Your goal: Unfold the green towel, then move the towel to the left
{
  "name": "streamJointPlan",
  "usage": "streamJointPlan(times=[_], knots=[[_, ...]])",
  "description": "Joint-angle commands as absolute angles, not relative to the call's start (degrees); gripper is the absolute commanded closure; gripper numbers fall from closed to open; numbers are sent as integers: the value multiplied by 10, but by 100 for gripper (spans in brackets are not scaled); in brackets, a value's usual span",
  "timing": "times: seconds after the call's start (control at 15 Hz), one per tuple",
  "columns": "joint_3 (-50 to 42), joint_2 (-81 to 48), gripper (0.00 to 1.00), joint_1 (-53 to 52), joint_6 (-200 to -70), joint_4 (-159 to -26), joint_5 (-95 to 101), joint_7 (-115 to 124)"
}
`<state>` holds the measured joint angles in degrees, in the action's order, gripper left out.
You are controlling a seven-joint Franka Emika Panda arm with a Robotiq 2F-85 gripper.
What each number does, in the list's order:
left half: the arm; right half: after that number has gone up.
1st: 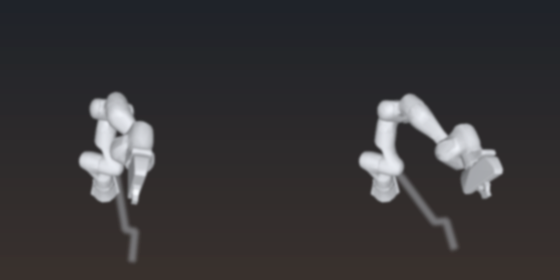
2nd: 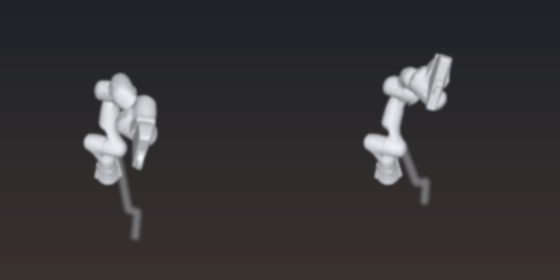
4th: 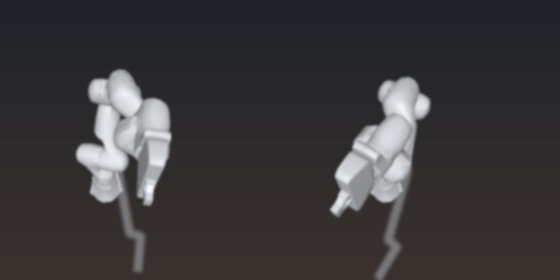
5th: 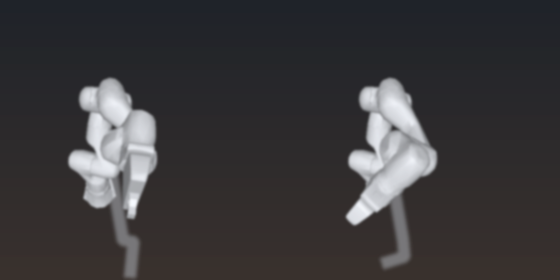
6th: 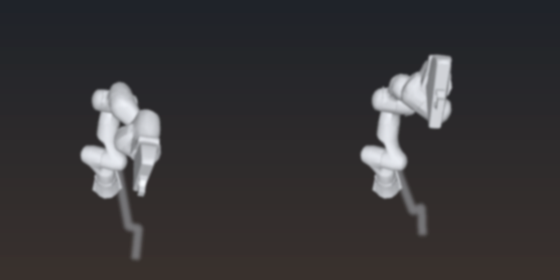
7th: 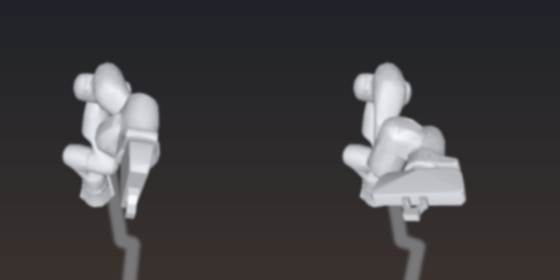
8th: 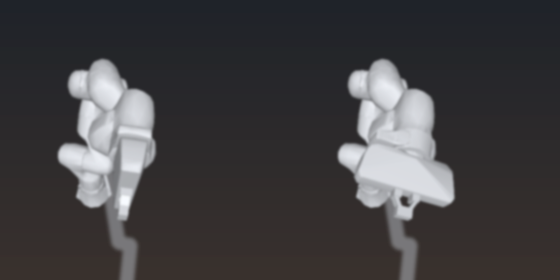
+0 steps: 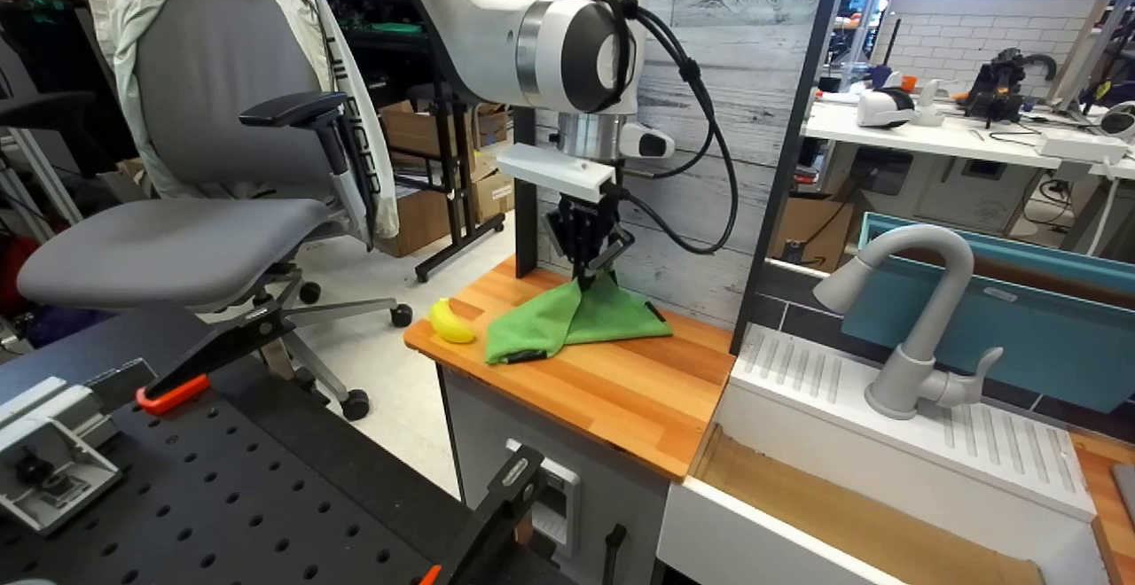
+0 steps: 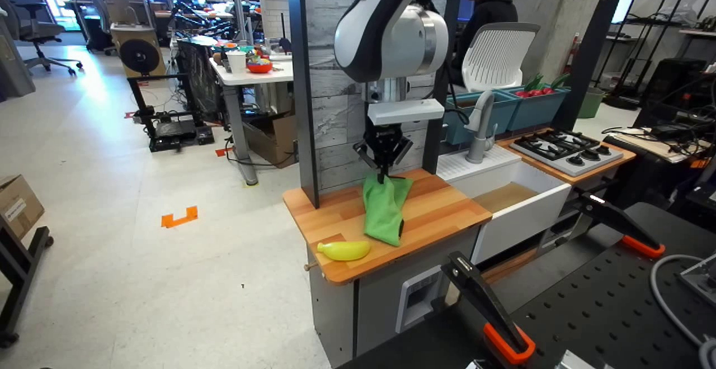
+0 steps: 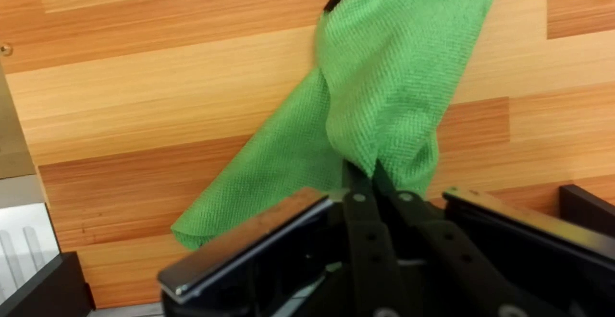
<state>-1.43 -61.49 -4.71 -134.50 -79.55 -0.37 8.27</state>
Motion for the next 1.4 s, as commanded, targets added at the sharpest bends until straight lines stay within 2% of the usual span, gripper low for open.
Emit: streamJointPlan(times=[0.0,0.47,0.53,0.6,0.73,1.2,1.33], knots=[[-21,-666,99,-44,-1335,-735,1,84],[-37,-717,99,-46,-1332,-692,6,89],[-37,-719,71,-45,-1328,-689,5,90],[-37,-718,69,-45,-1323,-687,5,90],[-36,-715,56,-43,-1325,-692,4,88],[-28,-675,4,-31,-1343,-739,-5,77],[-25,-646,0,-25,-1352,-773,-7,70]])
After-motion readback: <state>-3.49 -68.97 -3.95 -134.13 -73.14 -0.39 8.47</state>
